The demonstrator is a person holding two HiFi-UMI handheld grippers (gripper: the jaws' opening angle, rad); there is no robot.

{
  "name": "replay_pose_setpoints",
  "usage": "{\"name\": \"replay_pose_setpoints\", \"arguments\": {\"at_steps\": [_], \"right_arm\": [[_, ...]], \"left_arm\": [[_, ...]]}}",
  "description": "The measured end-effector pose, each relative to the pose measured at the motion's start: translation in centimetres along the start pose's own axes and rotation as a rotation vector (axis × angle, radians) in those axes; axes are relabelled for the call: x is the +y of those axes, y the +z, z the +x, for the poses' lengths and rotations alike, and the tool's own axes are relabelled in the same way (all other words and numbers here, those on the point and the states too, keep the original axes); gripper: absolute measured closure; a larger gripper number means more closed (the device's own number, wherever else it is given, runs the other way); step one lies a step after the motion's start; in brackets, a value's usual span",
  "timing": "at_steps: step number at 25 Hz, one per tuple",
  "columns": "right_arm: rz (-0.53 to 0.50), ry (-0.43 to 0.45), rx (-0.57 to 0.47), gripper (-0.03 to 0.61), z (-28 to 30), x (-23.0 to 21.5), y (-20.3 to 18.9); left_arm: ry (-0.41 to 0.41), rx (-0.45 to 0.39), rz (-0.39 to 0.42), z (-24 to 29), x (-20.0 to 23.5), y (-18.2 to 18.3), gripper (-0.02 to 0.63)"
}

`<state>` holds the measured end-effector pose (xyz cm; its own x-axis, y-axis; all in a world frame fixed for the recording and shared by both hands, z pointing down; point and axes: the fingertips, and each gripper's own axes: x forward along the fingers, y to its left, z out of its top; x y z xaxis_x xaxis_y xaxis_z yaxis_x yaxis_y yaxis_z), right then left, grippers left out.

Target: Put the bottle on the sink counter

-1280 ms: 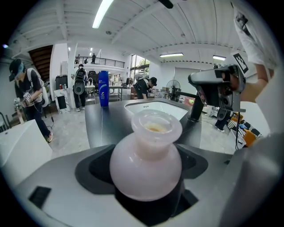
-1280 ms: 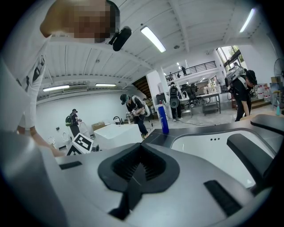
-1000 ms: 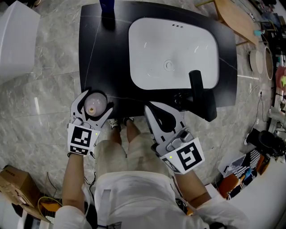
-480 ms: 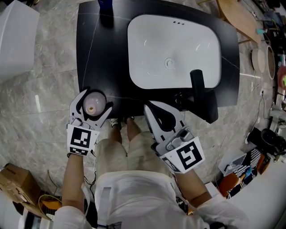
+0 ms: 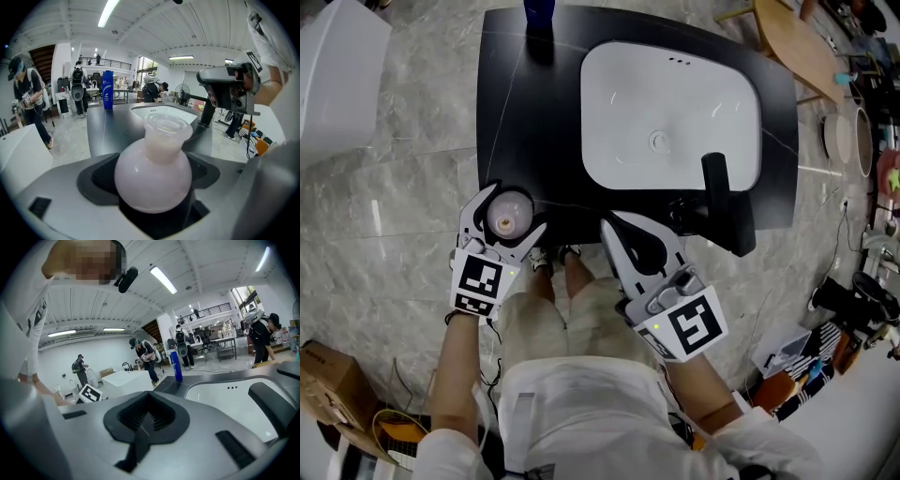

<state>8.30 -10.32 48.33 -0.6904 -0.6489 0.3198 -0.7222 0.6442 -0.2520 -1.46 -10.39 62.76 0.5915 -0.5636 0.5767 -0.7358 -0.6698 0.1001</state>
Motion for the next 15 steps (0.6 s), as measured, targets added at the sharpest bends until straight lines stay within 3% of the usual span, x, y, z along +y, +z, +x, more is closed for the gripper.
{"name": "replay_pose_setpoints", "arguments": {"at_steps": [5, 11, 15], "right_arm": [[-0.031, 0.004, 0.003, 0.568, 0.0, 1.9, 0.9], [-0.065, -0.025, -0.010, 0.568, -0.7, 3.3, 2.6], [-0.082, -0.054, -0.022, 0.568, -1.2, 4.2, 3.7]], "left_arm": [[0.007, -0.078, -0.026, -1.2, 0.2, 1.1, 0.163], [0.005, -0.114, -0.045, -3.9, 0.5, 1.3, 0.151], [0.007, -0.176, -0.163, -7.1, 1.8, 1.7, 0.152]]}}
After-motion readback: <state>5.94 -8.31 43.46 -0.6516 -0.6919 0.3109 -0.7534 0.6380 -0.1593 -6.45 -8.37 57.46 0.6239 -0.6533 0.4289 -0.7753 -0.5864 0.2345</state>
